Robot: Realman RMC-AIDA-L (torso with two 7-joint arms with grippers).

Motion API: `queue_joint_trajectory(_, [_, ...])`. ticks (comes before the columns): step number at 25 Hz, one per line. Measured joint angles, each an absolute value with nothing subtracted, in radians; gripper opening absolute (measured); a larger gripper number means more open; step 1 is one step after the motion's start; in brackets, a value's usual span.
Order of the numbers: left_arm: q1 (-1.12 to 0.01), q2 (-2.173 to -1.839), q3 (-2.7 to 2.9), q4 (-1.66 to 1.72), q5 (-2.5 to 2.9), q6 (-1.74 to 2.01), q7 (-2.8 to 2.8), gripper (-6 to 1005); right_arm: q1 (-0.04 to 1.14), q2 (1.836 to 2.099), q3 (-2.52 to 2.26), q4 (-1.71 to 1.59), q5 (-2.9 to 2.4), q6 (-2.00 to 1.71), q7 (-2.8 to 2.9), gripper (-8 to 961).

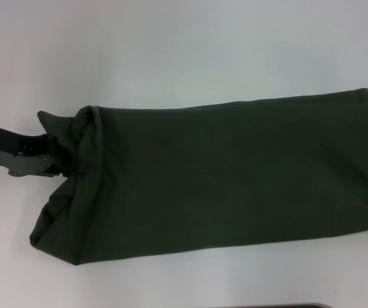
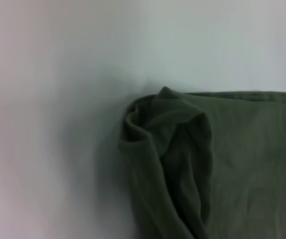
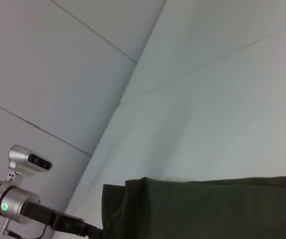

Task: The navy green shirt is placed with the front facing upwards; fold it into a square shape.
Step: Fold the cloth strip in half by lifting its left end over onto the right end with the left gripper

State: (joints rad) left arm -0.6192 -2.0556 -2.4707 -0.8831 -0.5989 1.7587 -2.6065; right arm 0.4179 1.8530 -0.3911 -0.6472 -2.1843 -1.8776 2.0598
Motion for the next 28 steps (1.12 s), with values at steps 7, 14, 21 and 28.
queue_joint_trajectory(7, [-0.613,-2.035,-2.474,-0.909,-0.591,1.746,-2.626,370,0.429,1.853,-0.393,-0.647,-2.184,-1.877,2.061,866])
queue_joint_trajectory(14, [-0.523,-2.024,-2.522,-1.135,-0.615,1.731,-2.56,585,0.433,1.853,-0.392,-0.647,-2.184,-1.873,2.062,867])
queue_joint_trajectory(21, [-0.487,-2.053,-2.532,-1.154,-0.626,1.678,-2.397,818,0.434,1.853,-0.393,-0.646,-2.184,-1.866,2.068,867])
queue_joint_trajectory(28, [-0.414,-2.125,-2.592,-1.239,-0.818,1.604,-2.21,903,0.434,1.854,-0.391,-0.647,-2.184,-1.856,2.069,866])
